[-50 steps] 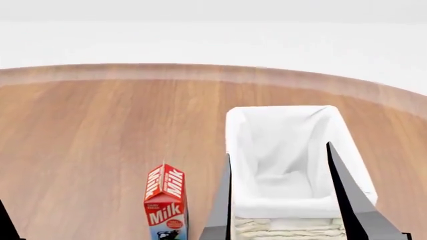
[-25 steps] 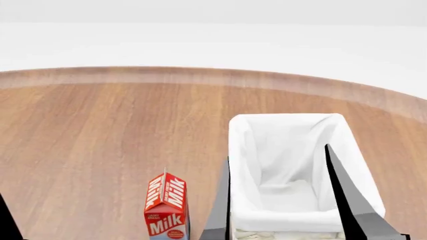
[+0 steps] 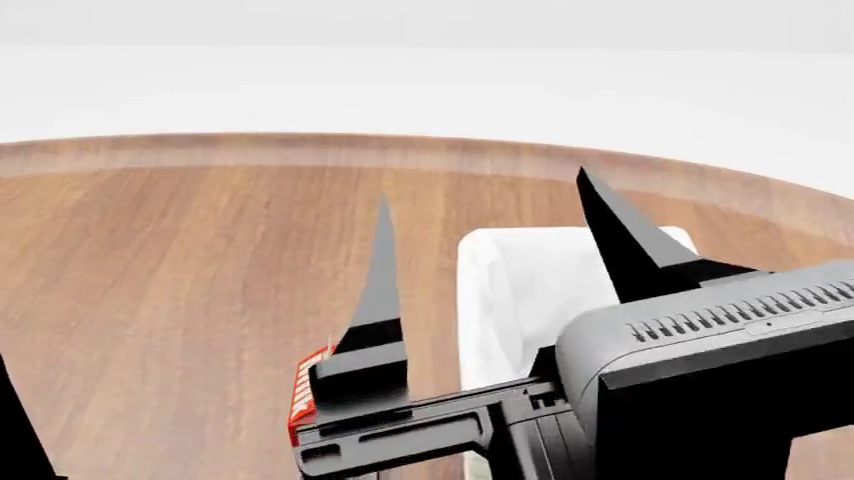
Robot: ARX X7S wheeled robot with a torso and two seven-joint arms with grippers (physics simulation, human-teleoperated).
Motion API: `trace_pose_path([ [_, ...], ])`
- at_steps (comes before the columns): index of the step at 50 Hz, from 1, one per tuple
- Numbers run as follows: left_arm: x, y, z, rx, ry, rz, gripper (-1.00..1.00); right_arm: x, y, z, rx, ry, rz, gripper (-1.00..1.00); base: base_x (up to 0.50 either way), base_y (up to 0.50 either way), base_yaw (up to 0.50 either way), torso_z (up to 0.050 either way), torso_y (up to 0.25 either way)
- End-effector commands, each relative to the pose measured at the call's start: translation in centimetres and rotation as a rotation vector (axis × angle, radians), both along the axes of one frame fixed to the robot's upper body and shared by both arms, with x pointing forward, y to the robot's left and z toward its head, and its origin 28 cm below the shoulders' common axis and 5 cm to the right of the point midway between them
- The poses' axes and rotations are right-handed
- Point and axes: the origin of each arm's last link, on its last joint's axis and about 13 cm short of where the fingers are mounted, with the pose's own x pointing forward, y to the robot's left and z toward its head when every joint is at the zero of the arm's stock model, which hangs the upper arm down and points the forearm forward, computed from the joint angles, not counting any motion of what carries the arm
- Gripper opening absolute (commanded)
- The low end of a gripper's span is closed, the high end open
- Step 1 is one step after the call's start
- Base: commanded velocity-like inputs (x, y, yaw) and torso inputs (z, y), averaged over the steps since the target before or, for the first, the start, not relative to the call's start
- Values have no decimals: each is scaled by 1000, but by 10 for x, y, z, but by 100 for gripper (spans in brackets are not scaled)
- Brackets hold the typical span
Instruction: Pick up the alphabet soup and the tomato sauce, and put them in the basket.
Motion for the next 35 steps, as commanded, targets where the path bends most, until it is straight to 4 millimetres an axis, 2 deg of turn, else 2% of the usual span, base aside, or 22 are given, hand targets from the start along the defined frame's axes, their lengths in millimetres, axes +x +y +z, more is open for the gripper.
trace_pose_path([
  [1,1,-3,0,11,5,-5,100,-4,-8,7,-132,308,-114,100,0,0,0,0,0],
  [6,2,-4,-2,8,11,-8,100,-6,-11,-14,-189,431,-169,100,0,0,0,0,0],
  [10,4,-4,-4,12,17,-7,100,-11,-13,-14,-180,477,-169,100,0,0,0,0,0],
  [13,3,-4,-2,17,15,-9,100,-18,-17,-25,-216,577,-197,100,0,0,0,0,0],
  [18,3,-4,0,9,4,-6,100,-28,-24,-54,-282,670,-218,100,0,0,0,0,0],
  [19,3,-4,0,12,5,-5,100,-32,-26,-70,-316,726,-223,100,0,0,0,0,0],
  [21,2,-4,1,13,4,-6,100,-39,-28,-82,-344,772,-230,100,0,0,0,0,0],
  [35,2,-2,-2,18,12,1,100,-81,-29,-132,-350,950,-149,100,0,0,0,0,0],
])
